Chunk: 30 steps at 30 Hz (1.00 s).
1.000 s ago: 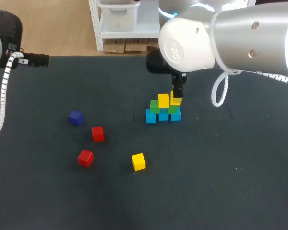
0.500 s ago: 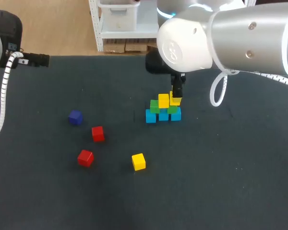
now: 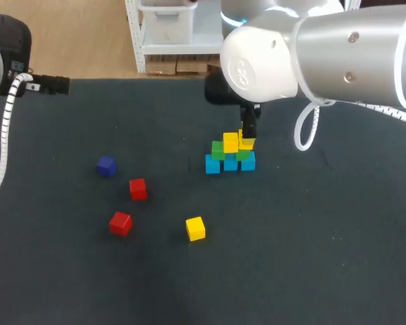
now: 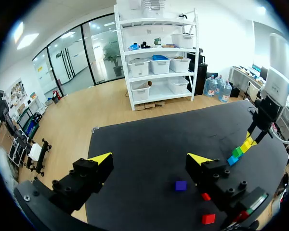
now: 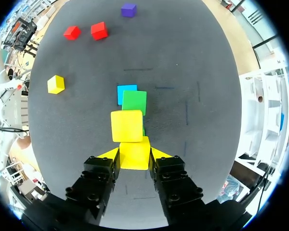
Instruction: Place the blue cubes, place green cubes on the blue cubes, place the yellow cubes on the green cubes, then place the red cubes on the yellow cubes, and place purple cube on the red cubes.
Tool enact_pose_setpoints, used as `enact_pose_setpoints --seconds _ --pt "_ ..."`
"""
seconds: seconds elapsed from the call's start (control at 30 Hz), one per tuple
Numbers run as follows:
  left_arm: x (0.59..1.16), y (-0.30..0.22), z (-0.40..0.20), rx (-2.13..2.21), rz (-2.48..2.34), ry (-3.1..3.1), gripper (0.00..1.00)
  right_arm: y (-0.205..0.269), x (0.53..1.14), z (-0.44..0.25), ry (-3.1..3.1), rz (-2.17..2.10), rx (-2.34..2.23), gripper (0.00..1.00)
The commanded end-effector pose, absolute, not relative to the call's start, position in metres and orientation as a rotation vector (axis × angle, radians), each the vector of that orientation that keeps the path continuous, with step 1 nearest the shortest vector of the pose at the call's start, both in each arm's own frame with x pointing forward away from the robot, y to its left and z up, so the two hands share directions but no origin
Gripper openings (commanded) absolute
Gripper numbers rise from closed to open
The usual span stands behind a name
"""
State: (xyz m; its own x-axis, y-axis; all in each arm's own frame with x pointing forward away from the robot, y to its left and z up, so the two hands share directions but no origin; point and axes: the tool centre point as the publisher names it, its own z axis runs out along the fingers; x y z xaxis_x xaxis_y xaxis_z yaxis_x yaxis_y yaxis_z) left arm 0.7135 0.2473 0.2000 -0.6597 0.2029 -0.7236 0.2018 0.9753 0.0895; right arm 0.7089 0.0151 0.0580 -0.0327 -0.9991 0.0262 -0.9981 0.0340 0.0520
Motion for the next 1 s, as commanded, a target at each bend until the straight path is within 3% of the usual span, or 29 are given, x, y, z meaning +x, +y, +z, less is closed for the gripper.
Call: enact_pose_setpoints --seconds 0.03,0.23,1.0 --pt "0.7144 0.2488 0.2003 0.288 -0.006 2.310 1.00 0.0153 0.7096 0.0576 -2.220 -0.035 2.144 0.01" --pt "0.7144 0.2488 0.2003 0.288 -0.006 2.310 1.00 0.0154 0.7094 0.0567 -2.220 -0.035 2.142 0.10" --pt "0.7144 0.2488 0.2003 0.288 -0.006 2.310 1.00 0.0143 0.7055 0.0565 -2.207 -0.036 2.155 0.06"
